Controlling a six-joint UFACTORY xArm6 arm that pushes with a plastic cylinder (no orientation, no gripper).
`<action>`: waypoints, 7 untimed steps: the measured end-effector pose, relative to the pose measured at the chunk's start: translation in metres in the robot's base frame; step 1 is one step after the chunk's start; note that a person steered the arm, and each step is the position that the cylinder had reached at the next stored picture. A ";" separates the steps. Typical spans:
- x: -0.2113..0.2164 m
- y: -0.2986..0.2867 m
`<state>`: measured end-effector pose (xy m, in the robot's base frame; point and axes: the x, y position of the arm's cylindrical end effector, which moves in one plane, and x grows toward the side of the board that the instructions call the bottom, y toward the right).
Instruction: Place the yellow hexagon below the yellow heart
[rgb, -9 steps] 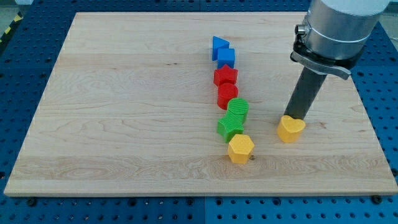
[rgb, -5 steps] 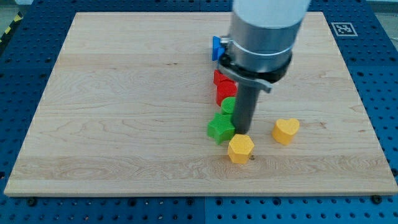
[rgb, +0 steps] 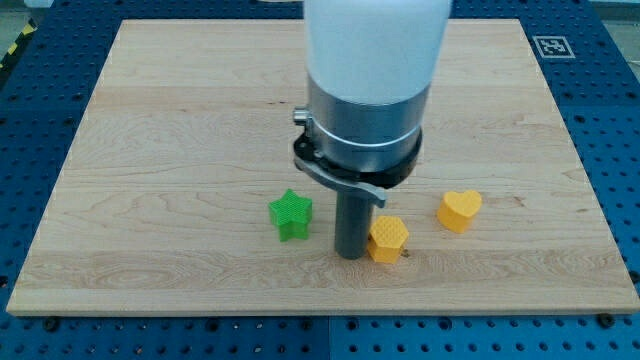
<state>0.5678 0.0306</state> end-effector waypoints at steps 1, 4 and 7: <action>0.000 0.017; -0.007 0.060; -0.061 0.074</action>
